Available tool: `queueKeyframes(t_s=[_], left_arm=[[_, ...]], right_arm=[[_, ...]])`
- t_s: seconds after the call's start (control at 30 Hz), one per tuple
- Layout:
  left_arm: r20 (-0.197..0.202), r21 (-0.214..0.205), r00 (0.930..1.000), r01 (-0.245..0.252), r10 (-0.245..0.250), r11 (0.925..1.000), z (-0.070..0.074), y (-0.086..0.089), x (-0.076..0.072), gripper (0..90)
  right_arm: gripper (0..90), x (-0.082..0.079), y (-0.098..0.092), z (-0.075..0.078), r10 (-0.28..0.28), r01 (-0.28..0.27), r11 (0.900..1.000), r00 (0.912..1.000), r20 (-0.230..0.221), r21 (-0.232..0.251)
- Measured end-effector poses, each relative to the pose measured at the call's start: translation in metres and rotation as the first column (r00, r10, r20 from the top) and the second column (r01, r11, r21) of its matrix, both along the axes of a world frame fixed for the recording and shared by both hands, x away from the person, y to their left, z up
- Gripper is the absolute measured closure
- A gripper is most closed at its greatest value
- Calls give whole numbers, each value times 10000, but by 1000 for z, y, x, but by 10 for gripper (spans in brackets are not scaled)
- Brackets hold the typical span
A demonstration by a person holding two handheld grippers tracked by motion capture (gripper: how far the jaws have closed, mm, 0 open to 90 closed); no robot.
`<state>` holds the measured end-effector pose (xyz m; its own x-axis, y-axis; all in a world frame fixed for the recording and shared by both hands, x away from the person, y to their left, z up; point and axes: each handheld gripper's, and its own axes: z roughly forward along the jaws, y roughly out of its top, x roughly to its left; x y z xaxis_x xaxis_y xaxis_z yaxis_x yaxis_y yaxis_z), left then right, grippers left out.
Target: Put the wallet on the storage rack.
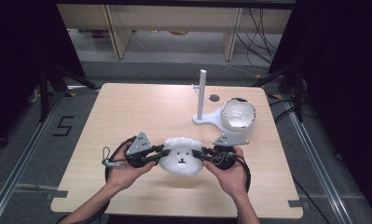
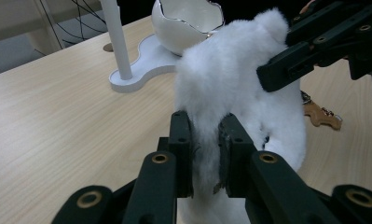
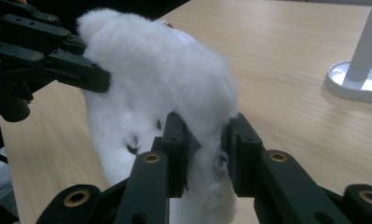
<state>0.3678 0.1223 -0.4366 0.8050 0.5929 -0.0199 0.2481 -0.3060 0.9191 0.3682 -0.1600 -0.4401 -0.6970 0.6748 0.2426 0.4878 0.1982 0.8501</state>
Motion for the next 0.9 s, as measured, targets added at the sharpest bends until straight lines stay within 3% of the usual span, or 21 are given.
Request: queueKeyframes(t_s=[0.07,0.13,0.23,0.37,0.4,0.57,0.67,0.73,0.77,0.8,0.87,0.9], left_arm=[[124,8,9998,-122,122,9999,0,1,0,743],[174,-129,9997,-162,164,9998,0,2,2,698],[129,-398,9989,-444,449,9982,0,7,3,561],[53,-598,9969,-781,786,9951,-3,18,3,496],[57,-522,9962,-860,865,9949,-3,22,2,471],[216,-312,9917,-1259,1266,9916,-14,41,-2,400],[168,-345,9826,-1844,1850,9823,-23,57,-4,363],[168,-513,9776,-2089,2100,9766,-29,65,-6,359],[163,-509,9740,-2251,2262,9730,-32,70,-8,359],[196,-657,9703,-2393,2410,9687,-36,75,-9,359],[279,-757,9626,-2668,2696,9608,-42,84,-12,359],[357,-677,9582,-2810,2838,9573,-45,88,-13,359]], right_arm=[[747,-3,1,3,-154,158,9997,9996,222,-168],[753,-4,1,5,-2,17,9998,9970,775,-197],[760,-8,0,10,-227,269,9991,9918,1258,-316],[761,-8,-2,12,-305,347,9989,9911,1298,-302],[760,-9,-5,13,-532,584,9976,9907,1250,-384],[760,-10,-8,13,-714,734,9972,9896,1245,-112],[760,-9,-12,15,-737,783,9966,9862,1483,-257],[760,-10,-12,15,-873,901,9958,9862,1409,-134],[760,-9,-14,16,-827,883,9957,9823,1678,-262],[760,-8,-14,15,-668,703,9974,9831,1705,-147],[760,-10,-15,16,-899,925,9957,9846,1500,-107],[760,-10,-16,16,-945,999,9947,9815,1662,-239]])
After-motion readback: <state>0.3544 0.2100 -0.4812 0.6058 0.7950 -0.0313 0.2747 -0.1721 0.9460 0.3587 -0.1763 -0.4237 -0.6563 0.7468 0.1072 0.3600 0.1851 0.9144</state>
